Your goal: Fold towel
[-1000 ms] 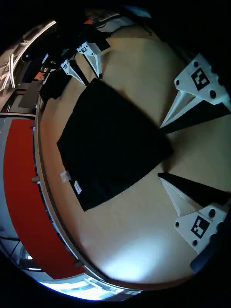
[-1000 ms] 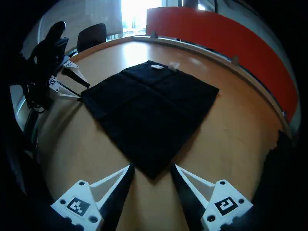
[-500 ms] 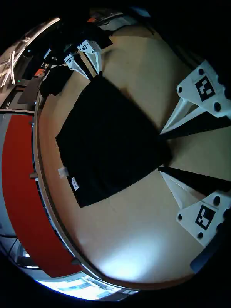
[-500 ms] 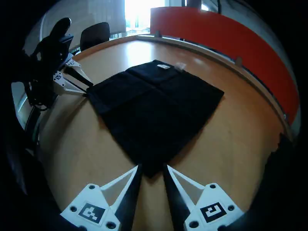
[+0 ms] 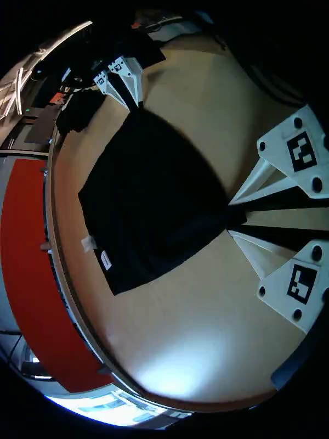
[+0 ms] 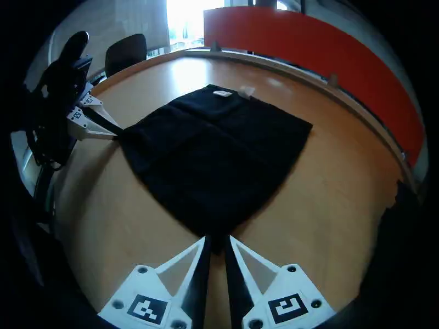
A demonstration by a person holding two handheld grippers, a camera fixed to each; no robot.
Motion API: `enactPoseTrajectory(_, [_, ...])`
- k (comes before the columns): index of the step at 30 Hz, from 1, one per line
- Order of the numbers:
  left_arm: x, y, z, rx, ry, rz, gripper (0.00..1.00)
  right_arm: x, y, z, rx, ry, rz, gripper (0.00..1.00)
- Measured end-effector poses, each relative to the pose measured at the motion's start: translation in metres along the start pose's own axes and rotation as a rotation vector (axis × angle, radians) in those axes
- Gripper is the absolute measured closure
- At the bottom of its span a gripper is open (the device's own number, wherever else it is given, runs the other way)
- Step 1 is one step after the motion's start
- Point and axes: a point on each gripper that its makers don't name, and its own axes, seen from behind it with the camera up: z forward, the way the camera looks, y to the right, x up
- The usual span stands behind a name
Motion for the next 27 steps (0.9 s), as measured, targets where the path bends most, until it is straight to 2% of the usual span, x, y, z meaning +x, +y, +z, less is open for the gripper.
enactPoseTrajectory(8, [0.003, 0.005, -0.002, -0.013, 0.008, -0.026, 0.85, 0.006, 0.004, -0.007, -0.007, 0.025, -0.003, 0.84])
enactPoseTrajectory(18, [0.021, 0.003, -0.011, -0.008, 0.04, -0.054, 0.85, 0.021, 0.007, -0.016, -0.013, 0.062, -0.033, 0.86])
enactPoseTrajectory(27, [0.036, 0.003, -0.022, 0.003, 0.062, -0.074, 0.85, 0.035, 0.008, -0.025, -0.022, 0.087, -0.023, 0.86])
